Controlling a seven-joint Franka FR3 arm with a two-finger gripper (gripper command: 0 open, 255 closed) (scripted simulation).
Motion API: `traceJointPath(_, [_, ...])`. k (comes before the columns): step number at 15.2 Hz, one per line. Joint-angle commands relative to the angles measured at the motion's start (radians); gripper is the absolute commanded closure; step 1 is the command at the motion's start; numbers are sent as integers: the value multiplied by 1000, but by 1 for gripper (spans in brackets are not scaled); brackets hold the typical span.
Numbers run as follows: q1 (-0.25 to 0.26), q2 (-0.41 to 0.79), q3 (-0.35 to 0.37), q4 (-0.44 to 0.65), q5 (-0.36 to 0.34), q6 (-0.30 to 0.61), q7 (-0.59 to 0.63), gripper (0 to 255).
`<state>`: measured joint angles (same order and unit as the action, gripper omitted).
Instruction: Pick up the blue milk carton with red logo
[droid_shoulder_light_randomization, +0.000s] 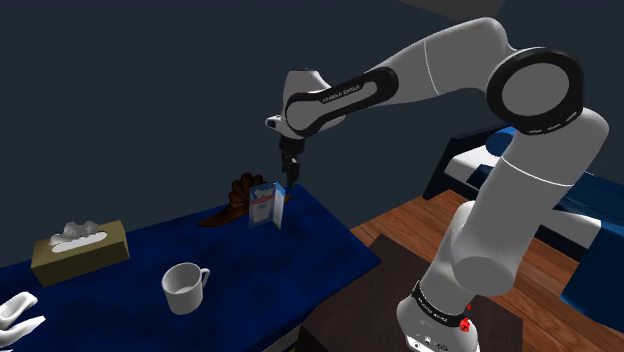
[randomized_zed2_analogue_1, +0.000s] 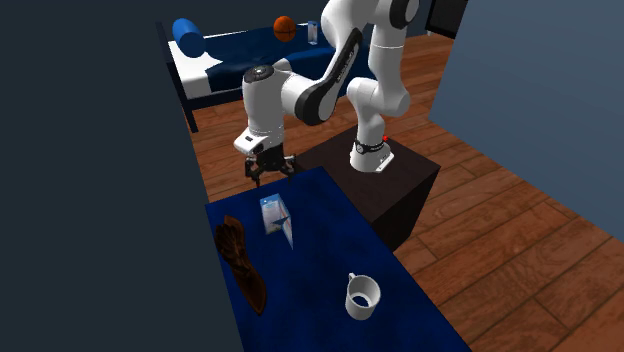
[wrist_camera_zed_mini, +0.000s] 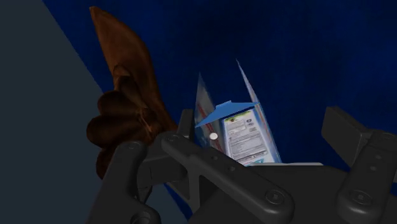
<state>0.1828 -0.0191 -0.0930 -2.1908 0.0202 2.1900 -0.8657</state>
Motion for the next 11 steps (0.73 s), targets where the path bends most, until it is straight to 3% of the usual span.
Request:
traceJointPath(1, [7,76,6,39,-8,32,-71,0])
traceJointPath(3, [14,136,16,71,-17,57,-120,0])
traceJointPath(11, [12,195,18,36,-11,151,-124,0])
